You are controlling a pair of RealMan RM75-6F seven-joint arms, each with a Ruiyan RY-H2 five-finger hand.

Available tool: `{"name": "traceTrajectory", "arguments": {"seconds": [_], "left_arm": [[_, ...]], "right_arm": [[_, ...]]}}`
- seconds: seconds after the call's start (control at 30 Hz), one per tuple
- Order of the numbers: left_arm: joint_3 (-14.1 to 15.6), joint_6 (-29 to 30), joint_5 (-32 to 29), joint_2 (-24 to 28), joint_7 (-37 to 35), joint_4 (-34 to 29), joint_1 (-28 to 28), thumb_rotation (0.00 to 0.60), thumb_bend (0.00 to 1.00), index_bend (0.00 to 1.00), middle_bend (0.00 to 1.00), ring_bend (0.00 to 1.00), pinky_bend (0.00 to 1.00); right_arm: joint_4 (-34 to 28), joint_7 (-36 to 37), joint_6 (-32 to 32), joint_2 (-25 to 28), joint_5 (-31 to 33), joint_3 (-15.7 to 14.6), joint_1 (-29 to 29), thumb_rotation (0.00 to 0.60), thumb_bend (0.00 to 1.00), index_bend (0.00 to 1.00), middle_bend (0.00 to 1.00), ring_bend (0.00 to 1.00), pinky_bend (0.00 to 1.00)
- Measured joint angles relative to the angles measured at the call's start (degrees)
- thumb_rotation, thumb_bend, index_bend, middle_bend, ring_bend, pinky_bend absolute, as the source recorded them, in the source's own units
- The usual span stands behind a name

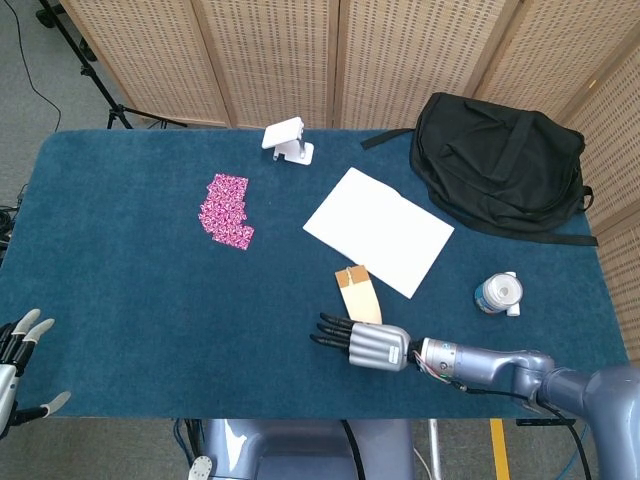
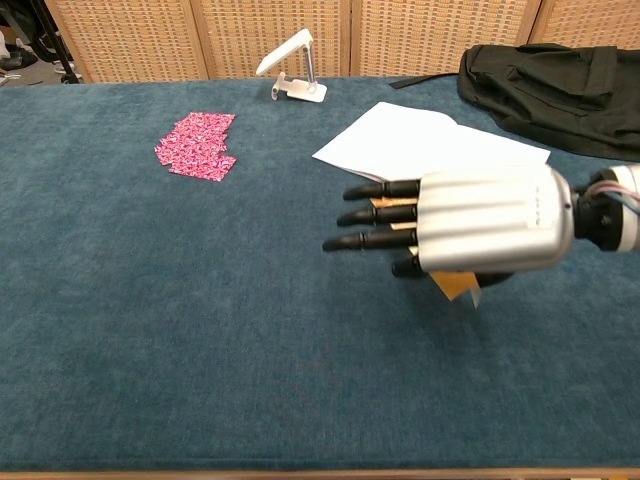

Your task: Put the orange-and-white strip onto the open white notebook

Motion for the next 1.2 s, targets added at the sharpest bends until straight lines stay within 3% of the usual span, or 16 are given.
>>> {"name": "traceTrajectory", "arguments": {"seconds": [0.33,0.53,0.7,0.93,1.2], "left_arm": [[0.2,0.0,0.2,0.2,-0.2,0.0,0.0,0.6,0.0,0.0,0.0,0.0,0.0],[-0.1,-0.5,-0.4,0.1,0.0,0.0,-0.2,0.6,0.0,0.0,0.0,0.0,0.0],[-0.7,-1.8,-2.1,-0.1,0.6,-0.2,-0.7,0.6,0.0,0.0,0.0,0.0,0.0],[-1.5,-4.6,-4.9,-0.3,1.5,-0.7,-1.9,0.6,0.0,0.0,0.0,0.0,0.0],[-2.0,-5.4,-6.2,-0.2,1.6,-1.0,-2.3,0.6,0.0,0.0,0.0,0.0,0.0]], "right_arm": [[-0.1,-3.0,-1.0,2.3,13.6,11.5,0.5,0.6,0.13,0.54,0.01,0.0,0.0],[4.0,-4.7,-5.5,1.5,21.1,15.6,1.3,0.6,0.14,0.54,0.01,0.0,0.0],[11.8,-4.7,-10.5,-1.9,24.6,15.3,1.2,0.6,0.16,0.54,0.01,0.0,0.0],[25.1,-2.4,-14.8,-9.7,26.5,12.5,1.2,0.6,0.16,0.54,0.01,0.0,0.0],[33.5,-0.2,-17.8,-15.5,27.5,10.7,2.4,0.6,0.16,0.54,0.01,0.0,0.0]]}}
